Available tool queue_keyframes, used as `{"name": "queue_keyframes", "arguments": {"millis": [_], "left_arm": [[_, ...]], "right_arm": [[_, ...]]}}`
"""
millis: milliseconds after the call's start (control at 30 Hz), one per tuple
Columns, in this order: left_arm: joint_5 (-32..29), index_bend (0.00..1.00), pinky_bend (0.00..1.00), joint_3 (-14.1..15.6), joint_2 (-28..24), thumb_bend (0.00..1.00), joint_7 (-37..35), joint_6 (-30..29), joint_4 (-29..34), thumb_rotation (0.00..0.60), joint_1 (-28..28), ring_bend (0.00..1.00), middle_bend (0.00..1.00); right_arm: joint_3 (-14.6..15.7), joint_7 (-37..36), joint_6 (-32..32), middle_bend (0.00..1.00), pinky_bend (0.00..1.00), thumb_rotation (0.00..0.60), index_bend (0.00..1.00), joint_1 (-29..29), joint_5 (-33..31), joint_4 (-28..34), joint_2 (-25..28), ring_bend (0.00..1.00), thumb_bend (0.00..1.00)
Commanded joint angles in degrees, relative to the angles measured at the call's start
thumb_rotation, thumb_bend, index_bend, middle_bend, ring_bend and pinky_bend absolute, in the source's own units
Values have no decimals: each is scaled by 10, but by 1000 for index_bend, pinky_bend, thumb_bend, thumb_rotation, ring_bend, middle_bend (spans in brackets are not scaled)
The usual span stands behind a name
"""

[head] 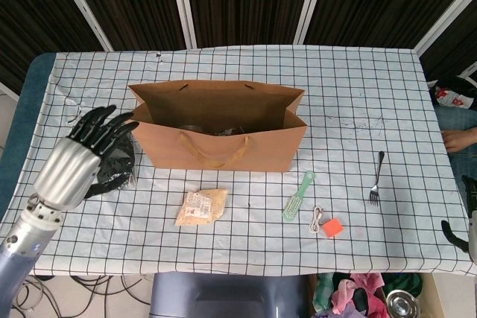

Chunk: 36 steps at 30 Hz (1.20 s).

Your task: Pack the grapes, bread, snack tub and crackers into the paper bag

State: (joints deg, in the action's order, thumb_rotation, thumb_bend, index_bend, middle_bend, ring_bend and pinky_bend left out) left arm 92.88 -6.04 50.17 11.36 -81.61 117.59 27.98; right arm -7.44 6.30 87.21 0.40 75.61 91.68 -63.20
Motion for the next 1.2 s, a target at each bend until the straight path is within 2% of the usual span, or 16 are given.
{"name": "queue_keyframes", "arguments": {"millis": [33, 100, 167, 333, 467, 600, 800, 1067, 1200], "left_arm": [[52, 111, 85, 71, -26, 27, -72, -31, -43, 600, -61, 0, 108], [70, 110, 84, 101, -22, 26, -96, -31, -71, 600, -82, 0, 108], [79, 109, 84, 115, -15, 26, -104, -27, -91, 600, -93, 0, 107], [83, 103, 73, 127, 23, 18, -101, -7, -122, 600, -103, 0, 107], [57, 98, 46, 118, 67, 9, -73, 22, -133, 600, -101, 0, 94], [24, 95, 42, 105, 116, 1, -35, 74, -135, 600, -84, 0, 45], [-32, 87, 42, 81, 177, 0, 6, 153, -126, 600, -48, 0, 38], [-142, 74, 43, 39, 256, 0, 108, 253, -111, 600, 12, 0, 38], [-200, 74, 43, 23, 297, 0, 165, 282, -120, 600, 40, 0, 41]], "right_arm": [[1, 3, 0, 90, 194, 600, 11, 1, 3, 0, -1, 211, 236], [4, 5, -2, 90, 194, 600, 11, 3, 9, -2, -4, 207, 237], [7, 5, -4, 90, 194, 600, 10, 5, 17, -6, -6, 203, 236], [19, 3, -9, 89, 194, 600, 10, 13, 49, -19, -15, 184, 231], [25, 8, -7, 86, 194, 600, 10, 16, 68, -22, -24, 179, 224], [31, 14, -10, 80, 194, 600, 10, 18, 77, -21, -28, 167, 216], [34, 18, -13, 77, 194, 600, 10, 19, 80, -17, -25, 165, 216], [33, 11, -1, 77, 194, 600, 10, 15, 86, -10, -19, 165, 216], [31, 9, 3, 78, 194, 600, 10, 13, 85, -8, -16, 165, 216]]}}
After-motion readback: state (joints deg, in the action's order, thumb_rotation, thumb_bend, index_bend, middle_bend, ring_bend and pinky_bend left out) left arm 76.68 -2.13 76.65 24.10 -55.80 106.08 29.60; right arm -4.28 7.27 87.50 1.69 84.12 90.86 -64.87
